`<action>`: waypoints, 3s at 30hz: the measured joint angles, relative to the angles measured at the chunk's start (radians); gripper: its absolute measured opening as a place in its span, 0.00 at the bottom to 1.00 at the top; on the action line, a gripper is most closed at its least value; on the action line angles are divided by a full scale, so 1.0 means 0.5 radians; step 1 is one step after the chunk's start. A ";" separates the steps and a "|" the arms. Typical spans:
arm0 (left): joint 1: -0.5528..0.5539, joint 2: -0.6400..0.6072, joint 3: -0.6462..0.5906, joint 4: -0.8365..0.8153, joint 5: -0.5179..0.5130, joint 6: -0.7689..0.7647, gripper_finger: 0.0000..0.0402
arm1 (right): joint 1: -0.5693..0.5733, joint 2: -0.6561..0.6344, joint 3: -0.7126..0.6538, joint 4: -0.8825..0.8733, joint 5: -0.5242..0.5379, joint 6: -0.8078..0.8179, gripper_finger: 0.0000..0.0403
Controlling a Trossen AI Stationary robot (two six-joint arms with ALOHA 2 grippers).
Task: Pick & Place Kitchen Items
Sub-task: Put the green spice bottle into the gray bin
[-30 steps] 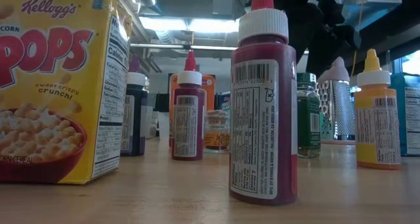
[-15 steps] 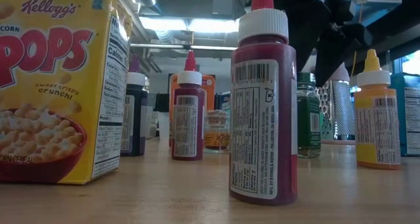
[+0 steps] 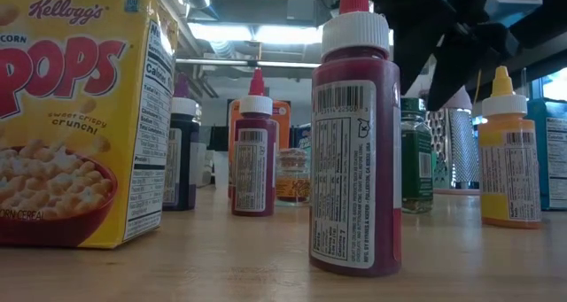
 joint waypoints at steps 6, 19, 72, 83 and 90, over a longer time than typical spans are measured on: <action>0.000 0.000 0.000 0.000 0.002 0.000 0.62 | 0.069 0.029 0.000 0.004 0.006 0.094 0.70; 0.000 0.000 0.000 0.002 0.003 0.002 0.62 | 0.037 0.260 0.000 0.085 0.027 0.099 0.70; 0.002 0.000 0.000 0.002 0.003 0.075 0.61 | -0.026 0.308 -0.070 0.183 0.196 -0.132 0.68; 0.024 0.000 0.000 0.002 -0.002 0.098 0.61 | -0.038 0.312 -0.070 0.201 0.261 -0.234 0.63; 0.028 0.000 0.000 0.002 -0.005 0.096 0.61 | -0.048 0.312 -0.070 0.204 0.265 -0.274 0.60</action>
